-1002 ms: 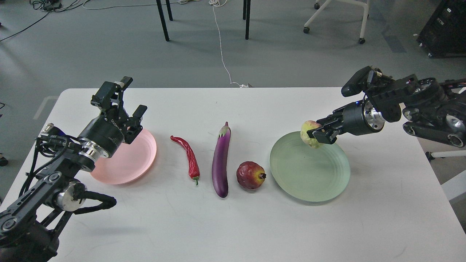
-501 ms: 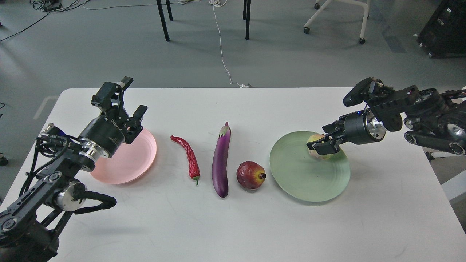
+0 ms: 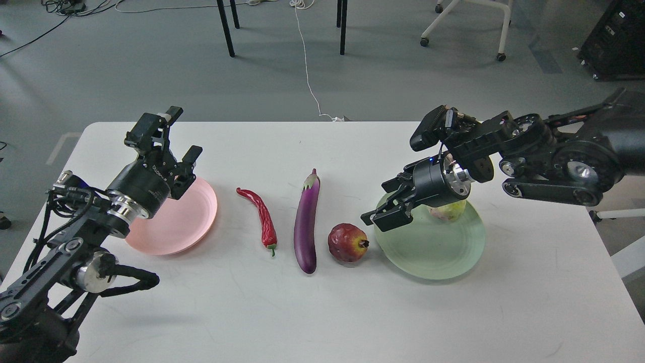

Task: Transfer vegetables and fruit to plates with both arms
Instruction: 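Move the right gripper to the red apple and grasp it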

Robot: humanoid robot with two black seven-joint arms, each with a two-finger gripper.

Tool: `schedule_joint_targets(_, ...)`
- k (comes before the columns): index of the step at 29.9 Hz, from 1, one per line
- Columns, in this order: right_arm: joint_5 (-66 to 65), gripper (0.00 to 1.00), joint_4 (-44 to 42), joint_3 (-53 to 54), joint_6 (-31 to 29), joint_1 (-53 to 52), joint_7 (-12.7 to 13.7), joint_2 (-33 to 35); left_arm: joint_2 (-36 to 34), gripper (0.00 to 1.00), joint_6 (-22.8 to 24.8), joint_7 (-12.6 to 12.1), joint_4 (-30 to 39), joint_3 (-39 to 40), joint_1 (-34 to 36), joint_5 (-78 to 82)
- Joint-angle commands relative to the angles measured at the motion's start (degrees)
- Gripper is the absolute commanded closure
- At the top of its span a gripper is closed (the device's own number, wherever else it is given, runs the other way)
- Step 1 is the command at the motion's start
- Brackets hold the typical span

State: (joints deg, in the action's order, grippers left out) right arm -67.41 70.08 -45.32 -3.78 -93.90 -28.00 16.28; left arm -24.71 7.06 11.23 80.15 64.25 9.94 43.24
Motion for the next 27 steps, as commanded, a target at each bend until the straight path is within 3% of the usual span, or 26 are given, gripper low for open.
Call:
schedule_joint_targets(1, 1.14, 0.04, -1.96, -1.26, 0.18, 0.47, 0.0, -4.32, -0.16, 0.01, -0.03, 0.02, 0.01, 0.0, 0.0, 0.09)
schedule_joint_targets(16, 1.41, 0.09, -10.49, -4.78, 0.27, 5.92, 0.0, -13.56, -0.51, 0.01, -0.03, 0.02, 0.01, 0.09, -0.09, 0.0)
schedule_joint_targets(18, 1.41, 0.2, -10.93, -5.31, 0.27, 5.83, 0.0, -14.26, -0.51, 0.01, -0.03, 0.02, 0.01, 0.09, -0.09, 0.0)
schedule_joint_targets(21, 1.41, 0.53, -11.11, -5.31, 0.27, 5.83, 0.0, -14.44, -0.51, 0.01, -0.03, 0.02, 0.01, 0.09, -0.09, 0.09)
schedule_joint_targets(22, 1.41, 0.57, -11.11, -5.31, 0.27, 5.83, 0.0, -14.44, -0.51, 0.01, -0.03, 0.02, 0.01, 0.09, -0.09, 0.09)
schedule_joint_targets(27, 2.37, 0.58, -10.23, -5.05, 0.27, 3.38, 0.0, -13.13, -1.04, 0.01, -0.03, 0.11, 0.1, 0.26, -0.09, 0.09)
